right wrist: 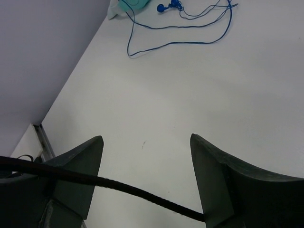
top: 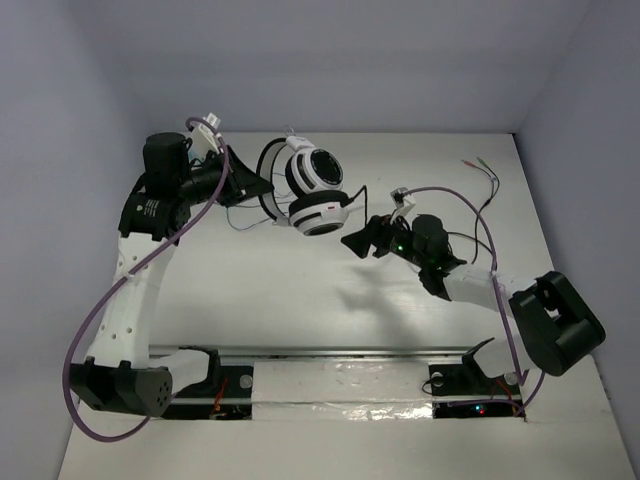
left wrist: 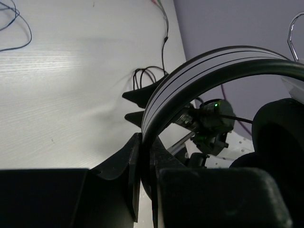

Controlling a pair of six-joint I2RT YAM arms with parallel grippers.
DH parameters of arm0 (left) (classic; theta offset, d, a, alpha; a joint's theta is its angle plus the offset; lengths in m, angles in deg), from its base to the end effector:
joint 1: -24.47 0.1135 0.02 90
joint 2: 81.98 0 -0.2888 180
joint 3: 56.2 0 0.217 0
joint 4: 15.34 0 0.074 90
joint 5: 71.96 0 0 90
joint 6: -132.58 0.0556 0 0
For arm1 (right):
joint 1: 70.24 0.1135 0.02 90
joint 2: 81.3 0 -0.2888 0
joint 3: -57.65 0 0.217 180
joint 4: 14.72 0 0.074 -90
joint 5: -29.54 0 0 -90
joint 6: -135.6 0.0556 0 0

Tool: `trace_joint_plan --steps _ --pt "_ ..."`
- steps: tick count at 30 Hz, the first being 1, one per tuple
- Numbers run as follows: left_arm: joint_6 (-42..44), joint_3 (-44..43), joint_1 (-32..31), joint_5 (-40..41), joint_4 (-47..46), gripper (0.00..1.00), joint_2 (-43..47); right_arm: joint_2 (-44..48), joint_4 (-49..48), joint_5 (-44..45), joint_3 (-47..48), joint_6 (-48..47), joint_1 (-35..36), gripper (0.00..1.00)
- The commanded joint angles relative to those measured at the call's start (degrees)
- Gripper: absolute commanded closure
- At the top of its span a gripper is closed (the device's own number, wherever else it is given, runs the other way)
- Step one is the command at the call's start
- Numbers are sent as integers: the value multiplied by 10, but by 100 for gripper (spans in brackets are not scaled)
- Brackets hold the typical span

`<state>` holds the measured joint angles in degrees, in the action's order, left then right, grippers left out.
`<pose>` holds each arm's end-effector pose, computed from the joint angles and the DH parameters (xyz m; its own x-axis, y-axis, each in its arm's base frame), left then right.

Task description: Wrap the headphones

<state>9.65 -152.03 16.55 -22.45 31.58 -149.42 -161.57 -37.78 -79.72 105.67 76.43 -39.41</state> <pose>0.2034 -0.0647 0.4464 -0.6526 -0.3266 -0.6836 0.4287 0.5848 -0.6886 0.2307 0.1590 0.2622 -0.5090 0.2596 -0.8207 -0.5853 0.5947 0.5512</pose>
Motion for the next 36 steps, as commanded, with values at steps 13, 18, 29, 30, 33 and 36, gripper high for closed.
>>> trace_joint_plan --steps 13,18,29,30,33,36 --pt "-201 65 122 -93 -260 100 49 53 17 43 -77 102 4 56" --pt "-293 176 122 -64 -373 100 71 59 111 60 -42 89 16 87" --pt "-67 180 122 66 -133 100 91 66 293 186 115 -9 23 100" --pt "-55 187 122 76 -120 100 93 66 306 216 128 -14 23 100" --pt "-39 217 122 48 -118 100 100 58 321 221 167 -26 23 100" --pt "-89 262 122 -32 -172 100 98 7 316 171 201 -29 23 100"
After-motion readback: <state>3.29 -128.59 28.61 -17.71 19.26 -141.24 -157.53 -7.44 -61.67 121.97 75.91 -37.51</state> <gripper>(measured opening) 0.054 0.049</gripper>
